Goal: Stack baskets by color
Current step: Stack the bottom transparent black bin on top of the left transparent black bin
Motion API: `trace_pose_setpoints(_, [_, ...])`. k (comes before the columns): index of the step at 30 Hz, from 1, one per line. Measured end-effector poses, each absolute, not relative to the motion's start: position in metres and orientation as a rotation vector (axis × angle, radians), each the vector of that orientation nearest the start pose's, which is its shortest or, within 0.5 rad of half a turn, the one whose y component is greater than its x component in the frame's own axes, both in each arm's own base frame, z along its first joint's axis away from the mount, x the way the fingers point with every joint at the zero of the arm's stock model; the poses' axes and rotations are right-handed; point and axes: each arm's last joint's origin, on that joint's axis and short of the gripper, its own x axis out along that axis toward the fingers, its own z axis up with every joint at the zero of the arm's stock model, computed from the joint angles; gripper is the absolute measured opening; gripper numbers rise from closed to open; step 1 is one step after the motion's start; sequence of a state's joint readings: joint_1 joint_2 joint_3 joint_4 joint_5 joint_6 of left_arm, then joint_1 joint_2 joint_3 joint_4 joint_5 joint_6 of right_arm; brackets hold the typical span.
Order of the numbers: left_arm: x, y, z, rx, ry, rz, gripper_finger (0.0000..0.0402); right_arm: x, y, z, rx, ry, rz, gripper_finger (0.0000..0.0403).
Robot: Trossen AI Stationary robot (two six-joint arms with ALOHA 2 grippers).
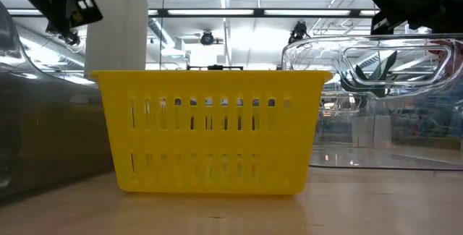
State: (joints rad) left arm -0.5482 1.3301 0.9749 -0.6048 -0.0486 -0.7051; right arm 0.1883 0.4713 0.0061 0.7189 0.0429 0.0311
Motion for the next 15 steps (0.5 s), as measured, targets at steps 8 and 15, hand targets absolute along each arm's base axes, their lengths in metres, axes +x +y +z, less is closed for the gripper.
trace_pose_setpoints(8, [0.239,-0.177,0.258,-0.422,1.095,-0.159,0.0116,0.122,0.022,0.191,0.06,-0.25,0.148,0.0016])
trace_pose_setpoints(15, [0.238,-0.231,0.242,-0.373,1.206,-0.265,0.0116,0.122,0.022,0.191,0.06,-0.25,0.148,0.0016])
